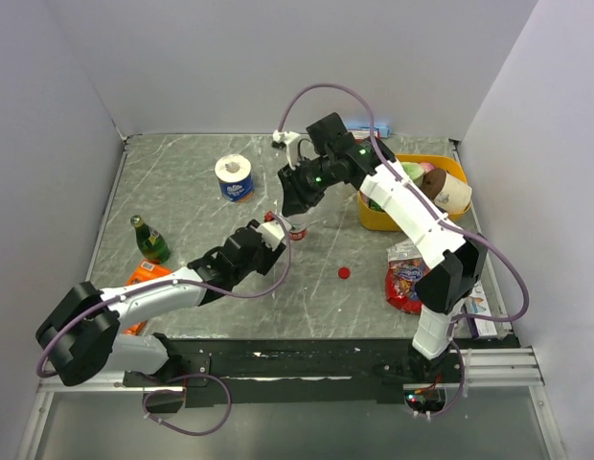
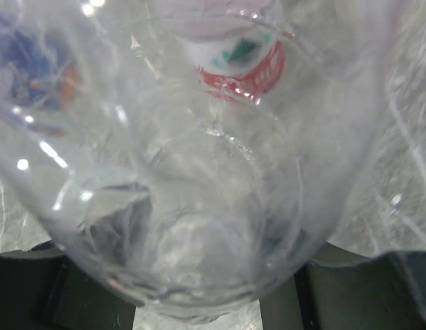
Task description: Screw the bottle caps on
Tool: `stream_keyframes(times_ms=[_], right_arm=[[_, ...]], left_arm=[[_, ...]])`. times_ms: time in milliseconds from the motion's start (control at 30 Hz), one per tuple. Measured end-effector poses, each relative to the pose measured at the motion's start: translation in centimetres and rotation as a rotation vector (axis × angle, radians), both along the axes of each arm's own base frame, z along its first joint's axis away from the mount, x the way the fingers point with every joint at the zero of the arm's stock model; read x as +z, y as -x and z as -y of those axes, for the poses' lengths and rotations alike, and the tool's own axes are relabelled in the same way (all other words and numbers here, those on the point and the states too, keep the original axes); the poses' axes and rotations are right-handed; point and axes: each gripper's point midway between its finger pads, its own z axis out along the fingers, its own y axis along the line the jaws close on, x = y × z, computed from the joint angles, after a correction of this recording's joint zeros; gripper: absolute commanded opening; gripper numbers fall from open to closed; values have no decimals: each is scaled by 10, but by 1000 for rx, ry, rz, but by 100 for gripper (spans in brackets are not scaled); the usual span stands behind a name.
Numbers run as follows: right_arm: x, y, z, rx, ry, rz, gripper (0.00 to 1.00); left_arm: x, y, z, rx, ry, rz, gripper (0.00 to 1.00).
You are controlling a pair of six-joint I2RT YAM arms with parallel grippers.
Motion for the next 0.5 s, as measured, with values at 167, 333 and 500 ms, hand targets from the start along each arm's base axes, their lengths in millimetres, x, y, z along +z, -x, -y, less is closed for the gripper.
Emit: stream_keyframes(times_ms=[167,333,500], right_arm=[[46,-10,1,-22,-92,-18,55],[120,-27,37,64,-270,181,59],[109,56,54,443,-208,439,60]], left_arm=[[27,1,9,-41,107,31,1],[52,27,15,-283,162,33,1],[31,80,18,-682,36,-53,1]])
